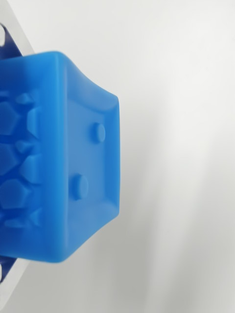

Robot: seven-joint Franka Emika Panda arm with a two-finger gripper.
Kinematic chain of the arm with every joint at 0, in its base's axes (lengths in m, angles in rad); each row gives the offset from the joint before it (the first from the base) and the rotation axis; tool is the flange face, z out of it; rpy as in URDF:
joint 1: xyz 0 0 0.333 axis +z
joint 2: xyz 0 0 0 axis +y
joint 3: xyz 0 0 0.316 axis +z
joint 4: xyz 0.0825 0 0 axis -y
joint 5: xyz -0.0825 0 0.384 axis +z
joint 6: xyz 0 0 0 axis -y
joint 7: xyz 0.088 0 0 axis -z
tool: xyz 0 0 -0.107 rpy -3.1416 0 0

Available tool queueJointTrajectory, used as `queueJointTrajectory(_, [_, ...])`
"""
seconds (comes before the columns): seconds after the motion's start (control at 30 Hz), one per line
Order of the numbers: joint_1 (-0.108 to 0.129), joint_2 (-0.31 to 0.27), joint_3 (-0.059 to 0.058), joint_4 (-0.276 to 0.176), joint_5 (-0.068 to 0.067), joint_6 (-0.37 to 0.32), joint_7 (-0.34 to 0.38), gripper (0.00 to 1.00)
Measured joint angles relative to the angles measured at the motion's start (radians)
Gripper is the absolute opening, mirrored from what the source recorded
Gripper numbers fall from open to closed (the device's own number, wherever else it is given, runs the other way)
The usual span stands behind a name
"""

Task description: Stack cube

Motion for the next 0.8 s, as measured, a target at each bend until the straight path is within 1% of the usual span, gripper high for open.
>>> queueJointTrajectory(0.8, [0.084,-0.021,0.001,-0.034,-0.002,0.012,0.136,0.00])
